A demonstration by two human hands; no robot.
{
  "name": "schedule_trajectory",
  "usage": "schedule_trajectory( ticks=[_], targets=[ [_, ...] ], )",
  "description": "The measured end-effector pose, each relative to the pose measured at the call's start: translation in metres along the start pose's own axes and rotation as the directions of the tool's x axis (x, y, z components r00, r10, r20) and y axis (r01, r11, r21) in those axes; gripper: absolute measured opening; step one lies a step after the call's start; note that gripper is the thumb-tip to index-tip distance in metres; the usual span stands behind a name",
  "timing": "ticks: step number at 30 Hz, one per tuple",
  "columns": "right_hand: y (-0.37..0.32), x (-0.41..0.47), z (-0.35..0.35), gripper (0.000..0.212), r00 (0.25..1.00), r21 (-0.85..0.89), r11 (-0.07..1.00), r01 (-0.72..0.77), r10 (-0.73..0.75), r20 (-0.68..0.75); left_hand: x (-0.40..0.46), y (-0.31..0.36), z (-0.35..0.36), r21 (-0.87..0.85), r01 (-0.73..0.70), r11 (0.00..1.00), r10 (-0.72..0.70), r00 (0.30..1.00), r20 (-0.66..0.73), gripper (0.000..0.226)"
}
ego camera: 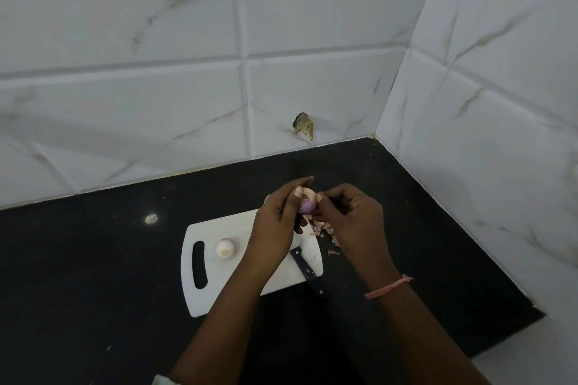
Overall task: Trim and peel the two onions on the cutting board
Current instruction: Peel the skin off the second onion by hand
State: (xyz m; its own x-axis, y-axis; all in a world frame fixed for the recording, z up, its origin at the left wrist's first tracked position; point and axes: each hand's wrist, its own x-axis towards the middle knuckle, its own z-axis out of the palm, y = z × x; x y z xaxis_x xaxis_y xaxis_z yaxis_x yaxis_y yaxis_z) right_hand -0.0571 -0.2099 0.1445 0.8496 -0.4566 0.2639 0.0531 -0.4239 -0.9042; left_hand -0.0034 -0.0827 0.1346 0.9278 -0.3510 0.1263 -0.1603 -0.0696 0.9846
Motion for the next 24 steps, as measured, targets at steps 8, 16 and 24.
schedule_trajectory(
  ticks=[8, 16, 24],
  targets=[
    [-0.003, -0.015, 0.003, 0.017, 0.999, 0.044, 0.999, -0.019, 0.017, 0.052, -0.01, -0.009, -0.003, -0.012, -0.018, 1.0, 0.018, 0.999, -0.036, 0.025],
    [-0.008, -0.016, 0.007, 0.012, 0.999, -0.016, 0.999, 0.048, -0.048, -0.007, -0.009, -0.001, -0.009, -0.032, -0.014, 0.999, 0.014, 1.0, -0.007, 0.023],
    [-0.016, -0.019, 0.011, 0.007, 0.999, 0.108, 0.994, 0.005, -0.001, -0.038, -0.009, -0.001, -0.011, -0.091, -0.016, 0.996, 0.015, 1.0, -0.01, 0.023]
  ],
)
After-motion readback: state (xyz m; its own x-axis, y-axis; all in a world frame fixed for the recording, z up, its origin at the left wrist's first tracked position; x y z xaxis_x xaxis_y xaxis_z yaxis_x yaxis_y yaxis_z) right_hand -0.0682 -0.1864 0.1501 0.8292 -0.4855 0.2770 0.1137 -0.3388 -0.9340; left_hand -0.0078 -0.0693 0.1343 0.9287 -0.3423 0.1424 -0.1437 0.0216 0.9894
